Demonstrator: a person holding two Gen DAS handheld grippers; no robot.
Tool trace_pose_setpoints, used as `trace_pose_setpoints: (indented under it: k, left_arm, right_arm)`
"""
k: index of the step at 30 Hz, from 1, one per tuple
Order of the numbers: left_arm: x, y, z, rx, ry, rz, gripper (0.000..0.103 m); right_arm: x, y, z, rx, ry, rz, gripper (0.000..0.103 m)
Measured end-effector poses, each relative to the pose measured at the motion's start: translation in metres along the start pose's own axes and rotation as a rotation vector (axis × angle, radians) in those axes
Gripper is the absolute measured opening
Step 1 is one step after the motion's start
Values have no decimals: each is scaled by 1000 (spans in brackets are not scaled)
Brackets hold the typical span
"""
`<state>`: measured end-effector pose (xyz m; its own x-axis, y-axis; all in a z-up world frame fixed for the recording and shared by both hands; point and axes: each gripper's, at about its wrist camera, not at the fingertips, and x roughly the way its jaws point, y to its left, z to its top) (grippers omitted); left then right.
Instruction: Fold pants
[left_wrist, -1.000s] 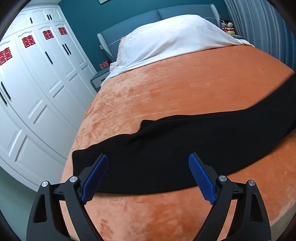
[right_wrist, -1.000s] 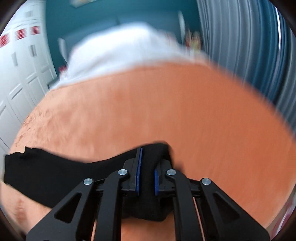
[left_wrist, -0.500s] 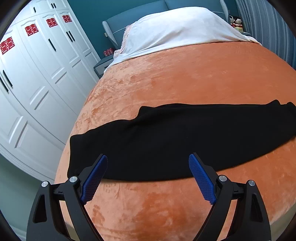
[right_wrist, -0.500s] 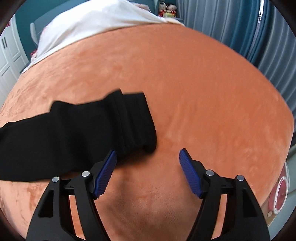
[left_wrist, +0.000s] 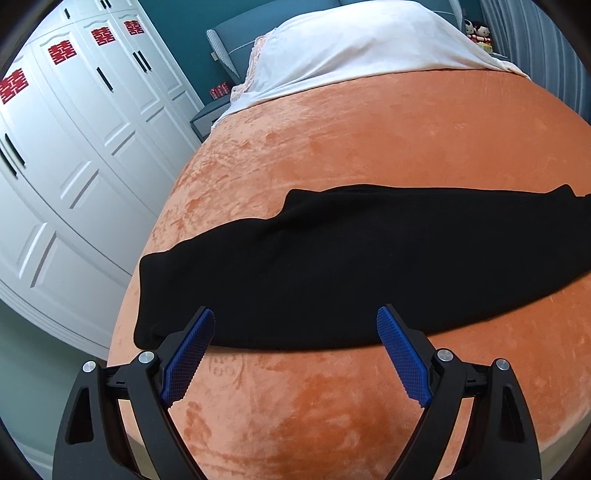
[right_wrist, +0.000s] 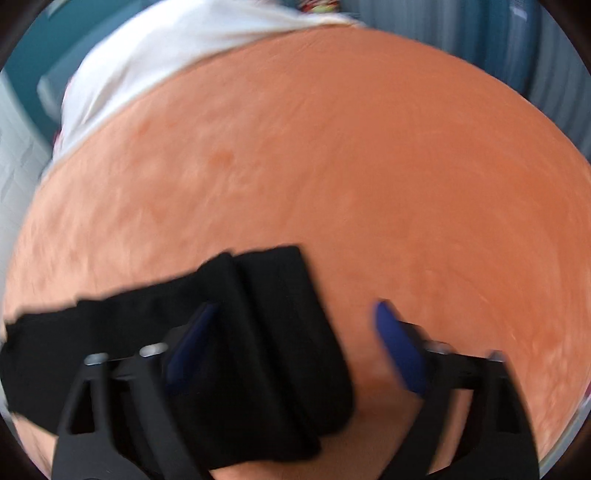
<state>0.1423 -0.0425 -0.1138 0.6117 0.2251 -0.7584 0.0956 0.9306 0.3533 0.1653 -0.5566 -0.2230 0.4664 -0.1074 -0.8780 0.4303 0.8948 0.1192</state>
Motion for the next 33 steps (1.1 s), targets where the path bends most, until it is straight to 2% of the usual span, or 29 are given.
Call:
trace_pose_setpoints:
  k: [1,2,3,4,5,6,7,9,11,12,13,14,15,16,17,18,20,21,22,23,24,25,28,29,31,33]
  left_arm:
    - [2,-1,1,4,2,3,87]
    - [3,-2,2,6,0,9,87]
    - [4,0,2,7,-2,9,87]
    - [5,1,2,7,-4,8,87]
    - [7,2,3,5,-2,9,87]
    - [9,3,3,1,4,8,87]
    - [11,3,3,-2,7,6,87]
    - [14,4,2,-7,12,10,87]
    - [16,4,1,-8,18,18,87]
    - [17,4,0,-13,21,18,87]
    - [18,5,-1,-20,25,9,87]
    - [19,5,-2,-29,36,-2,87]
    - [20,7,-4,-42,52,-13,87]
    - [22,11,-6,-56,68,-22,87]
    - [22,14,-7,-64,74,-24,87]
    - [23,21,-10,-79,80,-18,87]
    - [28,36,-15,-105,83,6,87]
    - [32,47,-19,-124,87,17,87]
    - [37,57,-22,-142,93,31,87]
    - [42,68,-25,-160,99,47,87]
    - [49,82,-31,-181,106,63,87]
    - [55,94,-35,-203,116,81,87]
    - [74,139,-49,-300,159,84,87]
    - [77,154,-54,-331,165,91,87]
    - [83,186,-66,-377,159,113,87]
    - [92,219,-79,-428,169,124,87]
  right_arm:
    - [-8,4,1,-31,-21,-24,23]
    - [-24,8,3,-59,-81,-73,18]
    - [-39,4,4,-54,-145,-118,17]
    - [-43,-5,4,-51,-178,-210,17]
    - [-37,-15,2,-44,-154,-265,17]
    - [-23,-31,1,-10,-75,-279,19]
    - [-21,-43,-1,47,-41,-257,19]
    - [-42,-42,-4,91,-125,-137,20]
    - [-53,-21,-4,29,-173,-76,54]
    - [-48,-6,-2,-26,-167,-73,91]
    - [-39,6,0,-73,-152,-87,96]
    - [-19,24,1,-164,-98,-145,95]
    - [-6,29,1,-206,-57,-181,76]
    - [10,37,0,-254,-8,-211,44]
    - [9,36,1,-241,-27,-223,46]
    - [3,33,2,-192,-48,-243,44]
    - [-20,24,4,-45,-115,-303,44]
    - [-37,29,2,-10,-164,-281,45]
    - [-53,41,-1,-6,-208,-221,45]
    - [-71,71,-6,-50,-246,-140,46]
    - [-77,93,-9,-95,-246,-92,47]
    - [-84,135,-15,-174,-231,9,49]
    - [-86,234,-34,-334,-164,207,59]
    - [-82,276,-43,-393,-130,274,59]
    - [-71,355,-58,-475,-75,369,59]
    - [-67,413,-69,-529,-57,409,59]
